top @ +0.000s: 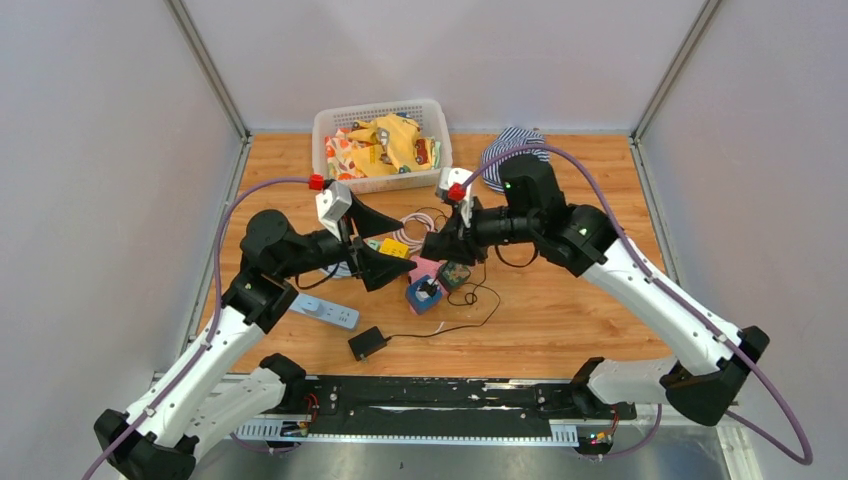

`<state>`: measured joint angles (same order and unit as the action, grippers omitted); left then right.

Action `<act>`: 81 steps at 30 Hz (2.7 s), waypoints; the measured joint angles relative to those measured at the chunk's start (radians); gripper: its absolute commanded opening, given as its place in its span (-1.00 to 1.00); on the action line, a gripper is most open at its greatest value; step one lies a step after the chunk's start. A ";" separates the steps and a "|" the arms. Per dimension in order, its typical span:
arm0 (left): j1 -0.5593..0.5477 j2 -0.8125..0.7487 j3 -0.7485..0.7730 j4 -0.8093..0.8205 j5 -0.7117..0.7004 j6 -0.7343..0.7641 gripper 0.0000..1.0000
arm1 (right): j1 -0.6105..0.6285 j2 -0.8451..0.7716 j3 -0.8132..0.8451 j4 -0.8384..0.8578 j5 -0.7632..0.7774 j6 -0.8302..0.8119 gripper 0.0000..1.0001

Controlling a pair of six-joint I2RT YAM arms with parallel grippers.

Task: Insert the plug
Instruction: Pick up the plug from the center of the board, then adjust the plug.

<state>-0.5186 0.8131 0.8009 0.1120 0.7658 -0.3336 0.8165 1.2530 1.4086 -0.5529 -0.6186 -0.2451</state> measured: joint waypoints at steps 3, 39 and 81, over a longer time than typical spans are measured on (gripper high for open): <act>0.000 -0.027 -0.012 0.001 -0.053 0.001 1.00 | -0.040 -0.042 0.000 -0.021 0.090 -0.014 -1.00; 0.327 0.089 0.023 -0.449 -0.494 -0.013 1.00 | -0.186 0.108 -0.494 0.676 0.438 -0.137 -1.00; 0.327 0.062 -0.030 -0.447 -0.537 -0.019 1.00 | -0.077 0.341 -0.192 0.576 -0.012 -0.311 -1.00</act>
<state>-0.1913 0.8749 0.7712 -0.3351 0.2291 -0.3527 0.7399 1.5944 1.2167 0.0227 -0.6304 -0.5556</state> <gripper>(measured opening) 0.997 0.312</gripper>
